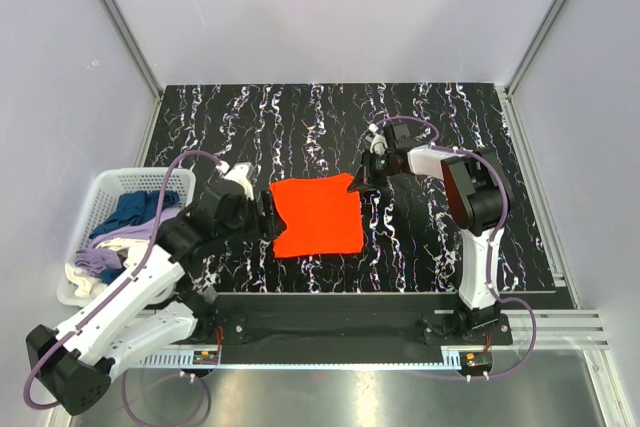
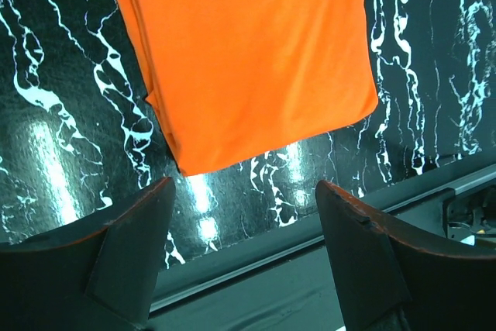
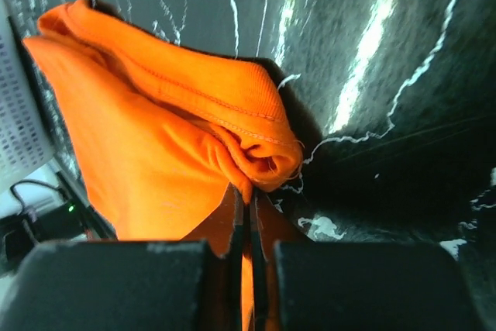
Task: Fold and stack the t-shirts
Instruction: Neatly place the folded tshirt to the corner
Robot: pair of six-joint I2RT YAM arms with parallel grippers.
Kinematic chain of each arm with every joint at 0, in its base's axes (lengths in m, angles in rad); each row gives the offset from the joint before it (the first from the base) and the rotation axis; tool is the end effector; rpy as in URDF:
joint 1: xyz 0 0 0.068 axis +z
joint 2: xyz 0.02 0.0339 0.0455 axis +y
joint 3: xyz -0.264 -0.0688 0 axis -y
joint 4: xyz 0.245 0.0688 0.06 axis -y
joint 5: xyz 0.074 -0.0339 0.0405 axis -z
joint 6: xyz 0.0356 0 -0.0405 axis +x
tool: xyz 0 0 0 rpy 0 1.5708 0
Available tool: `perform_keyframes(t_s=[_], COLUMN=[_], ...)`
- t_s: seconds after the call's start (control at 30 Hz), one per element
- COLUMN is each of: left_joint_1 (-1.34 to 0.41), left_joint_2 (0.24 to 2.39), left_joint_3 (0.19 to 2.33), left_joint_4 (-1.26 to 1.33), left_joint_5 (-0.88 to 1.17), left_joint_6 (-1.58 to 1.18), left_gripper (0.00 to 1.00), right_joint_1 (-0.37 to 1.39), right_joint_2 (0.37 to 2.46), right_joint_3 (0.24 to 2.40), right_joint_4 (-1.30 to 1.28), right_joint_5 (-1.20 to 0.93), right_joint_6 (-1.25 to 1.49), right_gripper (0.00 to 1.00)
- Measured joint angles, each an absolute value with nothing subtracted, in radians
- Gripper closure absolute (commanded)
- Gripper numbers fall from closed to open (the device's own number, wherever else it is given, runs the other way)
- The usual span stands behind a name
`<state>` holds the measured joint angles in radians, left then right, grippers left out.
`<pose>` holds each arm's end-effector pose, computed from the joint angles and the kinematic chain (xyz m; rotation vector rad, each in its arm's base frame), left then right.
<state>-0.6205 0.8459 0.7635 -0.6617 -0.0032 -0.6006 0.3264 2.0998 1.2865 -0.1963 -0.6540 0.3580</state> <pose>0.1422 -0.1015 0.2765 0.0222 2.3952 -0.5992 0.3905 0.1550 0.1181 -0.2150 2.6276 1.0921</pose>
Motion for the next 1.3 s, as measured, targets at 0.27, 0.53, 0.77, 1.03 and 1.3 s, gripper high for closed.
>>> perform_keyframes(t_s=[0.27,0.53,0.77,1.03,1.3], left_joint_1=[-0.62,-0.619,-0.595,-0.559,-0.559], left_joint_2=[0.819,0.932,1.029,1.119,1.127], left_joint_3=[0.75,0.789,0.86,0.897,0.908], left_joint_4=[-0.665,-0.687,-0.72,-0.748,-0.778], left_joint_5=[-0.011,0.001,0.009,0.014,-0.012], left_joint_6=[-0.619,-0.588,-0.476,-0.351,-0.281], left_gripper=[0.21,0.21,0.21,0.2,0.19], right_joint_1=[0.34,0.269,0.091,-0.014,-0.025], right_joint_2=[2.111,2.24,2.447,2.688,2.798], right_joint_3=[1.47,1.819,2.112,2.444,2.555], right_joint_4=[-0.382,-0.544,-0.571,-0.487,-0.246], right_joint_5=[-0.326,0.101,0.303,0.419,0.418], right_joint_6=[0.272,0.043,-0.141,-0.393,-0.604], right_gripper=[1.0,1.0,1.0,1.0,1.0])
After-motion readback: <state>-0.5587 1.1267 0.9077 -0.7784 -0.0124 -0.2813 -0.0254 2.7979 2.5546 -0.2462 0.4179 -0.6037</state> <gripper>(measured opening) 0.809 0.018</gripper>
